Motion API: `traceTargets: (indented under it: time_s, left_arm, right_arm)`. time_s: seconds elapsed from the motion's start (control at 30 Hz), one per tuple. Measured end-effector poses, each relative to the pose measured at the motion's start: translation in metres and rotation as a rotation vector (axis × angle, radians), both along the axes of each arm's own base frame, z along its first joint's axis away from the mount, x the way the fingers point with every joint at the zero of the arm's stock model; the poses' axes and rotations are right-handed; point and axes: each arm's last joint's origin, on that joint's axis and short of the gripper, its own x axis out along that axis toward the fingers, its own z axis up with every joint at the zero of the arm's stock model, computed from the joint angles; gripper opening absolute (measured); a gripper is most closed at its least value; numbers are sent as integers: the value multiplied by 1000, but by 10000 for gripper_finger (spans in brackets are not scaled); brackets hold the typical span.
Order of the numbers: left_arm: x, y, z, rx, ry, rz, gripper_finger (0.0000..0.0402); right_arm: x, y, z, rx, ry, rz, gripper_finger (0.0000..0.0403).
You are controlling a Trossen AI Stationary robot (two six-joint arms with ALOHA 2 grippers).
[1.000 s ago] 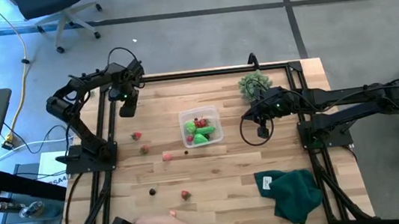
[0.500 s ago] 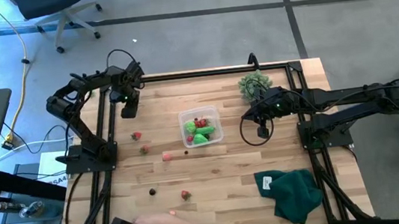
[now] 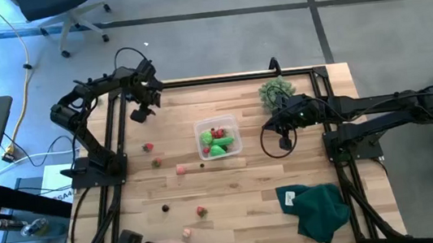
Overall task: Pick and placing Produce into tupperware
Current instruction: Put the red cherry into the transparent bin
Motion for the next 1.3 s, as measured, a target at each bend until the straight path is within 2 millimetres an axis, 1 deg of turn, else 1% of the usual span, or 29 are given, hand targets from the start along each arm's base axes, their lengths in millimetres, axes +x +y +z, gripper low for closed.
traceTargets:
  time_s: [0.17,0.23,0.27,0.37,0.53,0.63,0.77,0.87,1.0,1.1,1.17,1.23,1.3]
  left_arm:
    - [-2,1,5,16,83,-11,161]
    - [-3,0,5,1,89,-4,161]
    - [-2,1,5,14,84,-29,161]
    - [-1,5,10,64,74,-196,161]
    - [5,17,28,198,70,-469,161]
    - [8,22,36,274,109,-682,161]
    - [11,30,43,414,161,-1037,161]
    - [16,30,44,478,187,-1384,161]
    - [24,24,43,513,201,-1816,161]
    - [26,21,43,524,198,-2077,161]
    - [29,20,43,538,205,-2166,161]
    - [32,19,43,544,206,-2188,161]
    - [31,14,42,502,174,-2227,161]
  right_arm:
    - [0,0,0,0,0,0,2]
    - [0,0,0,0,0,0,2]
    - [0,0,0,0,0,0,2]
    - [0,0,0,0,0,0,2]
    - [0,0,0,0,0,0,2]
    - [0,0,0,0,0,0,2]
    - [0,0,0,0,0,0,2]
    - [0,0,0,0,0,0,2]
    - [0,0,0,0,0,0,2]
    - [0,0,0,0,0,0,2]
    - [0,0,0,0,0,0,2]
    - [0,0,0,0,0,0,2]
    - [0,0,0,0,0,0,2]
